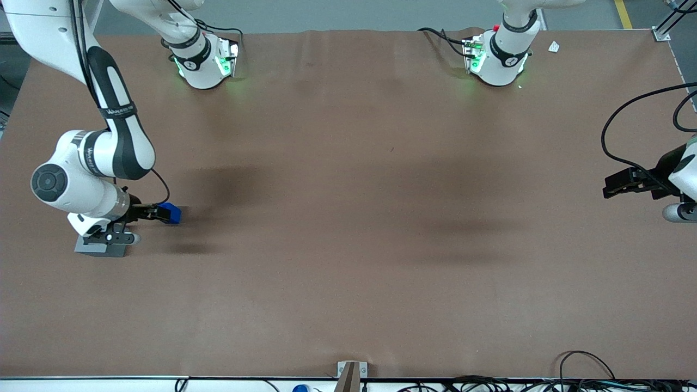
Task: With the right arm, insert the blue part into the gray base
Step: 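Close the right gripper on the blue block and lift it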
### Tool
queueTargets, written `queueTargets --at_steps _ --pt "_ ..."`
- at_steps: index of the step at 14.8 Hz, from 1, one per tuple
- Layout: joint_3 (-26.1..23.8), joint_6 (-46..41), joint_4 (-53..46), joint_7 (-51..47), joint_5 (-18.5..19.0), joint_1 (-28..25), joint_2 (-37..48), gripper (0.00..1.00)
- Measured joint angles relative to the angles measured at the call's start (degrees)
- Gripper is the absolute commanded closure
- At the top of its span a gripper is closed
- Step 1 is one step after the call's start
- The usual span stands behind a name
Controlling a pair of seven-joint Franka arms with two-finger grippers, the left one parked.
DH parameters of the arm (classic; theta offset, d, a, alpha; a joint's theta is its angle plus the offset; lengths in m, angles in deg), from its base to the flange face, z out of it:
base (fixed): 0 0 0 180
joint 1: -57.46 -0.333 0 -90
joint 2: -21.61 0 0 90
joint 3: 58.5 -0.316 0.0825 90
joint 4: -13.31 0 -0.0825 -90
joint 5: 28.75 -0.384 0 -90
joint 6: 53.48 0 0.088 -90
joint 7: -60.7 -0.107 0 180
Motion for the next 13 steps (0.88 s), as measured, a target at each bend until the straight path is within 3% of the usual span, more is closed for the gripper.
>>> queueTargets --at_steps 9,13 --pt "0.02 2.04 3.86 0.0 0.0 -0.56 -0.01 0.01" --pt "0.16 3.24 4.78 0.0 0.0 -0.54 -0.01 0.07"
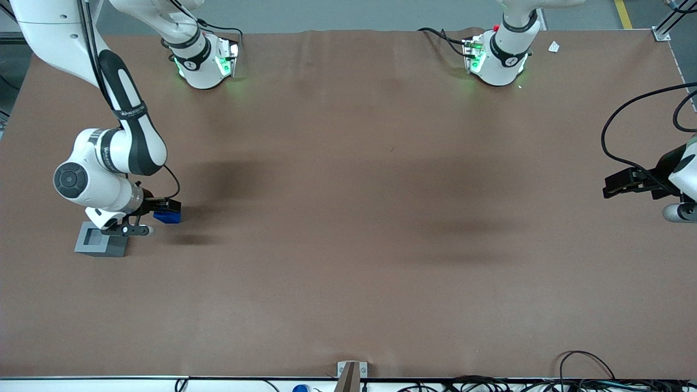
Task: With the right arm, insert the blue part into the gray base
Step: 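Close the right gripper on the blue block and lift it, then carry the blue block over the gray base's opening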
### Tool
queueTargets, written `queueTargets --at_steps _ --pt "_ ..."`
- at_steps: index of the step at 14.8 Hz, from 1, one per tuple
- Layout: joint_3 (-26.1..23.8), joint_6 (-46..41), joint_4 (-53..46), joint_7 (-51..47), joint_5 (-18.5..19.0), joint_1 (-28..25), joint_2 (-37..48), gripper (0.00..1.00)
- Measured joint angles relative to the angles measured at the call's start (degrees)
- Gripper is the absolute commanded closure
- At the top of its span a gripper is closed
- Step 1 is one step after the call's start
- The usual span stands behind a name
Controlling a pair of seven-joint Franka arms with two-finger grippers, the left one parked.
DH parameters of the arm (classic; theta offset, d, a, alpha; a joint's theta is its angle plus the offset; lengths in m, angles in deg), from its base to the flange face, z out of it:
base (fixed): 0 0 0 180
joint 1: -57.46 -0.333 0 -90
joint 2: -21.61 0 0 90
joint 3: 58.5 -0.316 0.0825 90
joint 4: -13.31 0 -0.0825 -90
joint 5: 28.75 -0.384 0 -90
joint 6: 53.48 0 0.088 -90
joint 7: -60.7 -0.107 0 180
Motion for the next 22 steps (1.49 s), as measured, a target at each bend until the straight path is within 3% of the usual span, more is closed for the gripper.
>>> queueTargets --at_steps 4,7,8,11,13,19,22 --pt "0.06 0.07 0.03 0.0 0.0 0.03 -0.03 0.14" --pt "0.08 0.48 0.26 0.0 0.0 0.06 -0.5 0.27" --pt "0.08 0.72 0.36 0.0 0.0 0.06 -0.72 0.35" --pt "0.09 1.1 0.41 -0.03 0.0 0.06 -1.3 0.79" --pt "0.12 1.09 0.37 -1.56 -0.05 0.08 -1.35 0.96" --pt "0.13 0.71 -0.02 -3.77 -0.05 0.1 -1.39 0.98" --pt "0.27 -6.66 -4.12 -3.8 -0.05 0.51 -1.39 0.99"
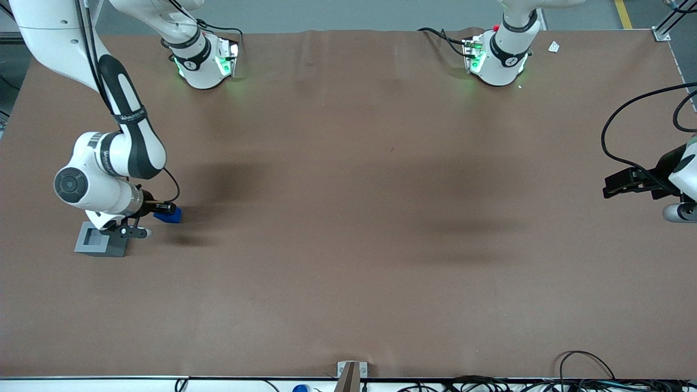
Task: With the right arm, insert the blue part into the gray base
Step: 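Carry the blue block over the gray base's opening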
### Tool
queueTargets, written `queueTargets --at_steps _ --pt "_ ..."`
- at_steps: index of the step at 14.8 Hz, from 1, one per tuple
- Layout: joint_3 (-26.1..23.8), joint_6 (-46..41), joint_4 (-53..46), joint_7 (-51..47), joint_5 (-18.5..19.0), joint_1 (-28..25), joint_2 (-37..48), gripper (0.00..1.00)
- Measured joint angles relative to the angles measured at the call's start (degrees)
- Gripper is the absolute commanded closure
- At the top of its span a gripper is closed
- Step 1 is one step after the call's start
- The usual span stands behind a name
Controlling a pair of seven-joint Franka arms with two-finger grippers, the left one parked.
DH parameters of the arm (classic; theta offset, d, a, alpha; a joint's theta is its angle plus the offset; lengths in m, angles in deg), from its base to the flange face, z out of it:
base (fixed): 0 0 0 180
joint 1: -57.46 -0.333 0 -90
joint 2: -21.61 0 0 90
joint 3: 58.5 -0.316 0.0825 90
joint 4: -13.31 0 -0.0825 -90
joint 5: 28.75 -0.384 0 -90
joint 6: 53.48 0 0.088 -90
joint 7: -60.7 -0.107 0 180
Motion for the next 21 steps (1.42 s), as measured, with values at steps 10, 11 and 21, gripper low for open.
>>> queueTargets --at_steps 10,11,21 --pt "0.51 -14.86 -16.01 4.21 0.13 5.42 -0.03 1.0" --pt "0.54 -15.32 -17.4 4.69 0.13 6.44 -0.18 1.0" --pt "0.62 -17.0 -25.36 12.57 0.13 12.78 -7.18 1.0"
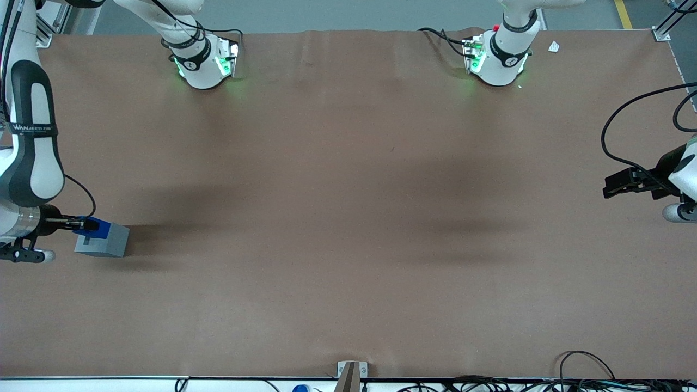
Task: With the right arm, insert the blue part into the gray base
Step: 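Carry the blue block over the gray base's opening, then lower the blue block into the gray base's opening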
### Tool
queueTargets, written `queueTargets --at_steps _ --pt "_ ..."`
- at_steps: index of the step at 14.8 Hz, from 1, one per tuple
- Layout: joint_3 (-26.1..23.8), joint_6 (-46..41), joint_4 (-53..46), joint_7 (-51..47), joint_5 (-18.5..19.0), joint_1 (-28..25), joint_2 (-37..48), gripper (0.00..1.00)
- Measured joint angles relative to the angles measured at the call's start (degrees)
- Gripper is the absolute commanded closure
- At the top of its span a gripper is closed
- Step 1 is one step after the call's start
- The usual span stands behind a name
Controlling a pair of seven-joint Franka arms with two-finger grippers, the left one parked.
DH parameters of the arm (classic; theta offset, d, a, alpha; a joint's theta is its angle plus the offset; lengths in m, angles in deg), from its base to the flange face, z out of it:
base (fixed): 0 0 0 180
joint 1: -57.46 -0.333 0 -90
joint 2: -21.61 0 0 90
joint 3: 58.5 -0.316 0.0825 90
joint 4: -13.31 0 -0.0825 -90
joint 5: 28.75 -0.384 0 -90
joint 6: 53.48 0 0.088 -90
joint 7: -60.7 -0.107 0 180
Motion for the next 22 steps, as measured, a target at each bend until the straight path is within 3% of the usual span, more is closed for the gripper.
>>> queueTargets --at_steps 22 --pt "0.01 0.4 -4.25 6.36 0.0 2.58 -4.68 1.0"
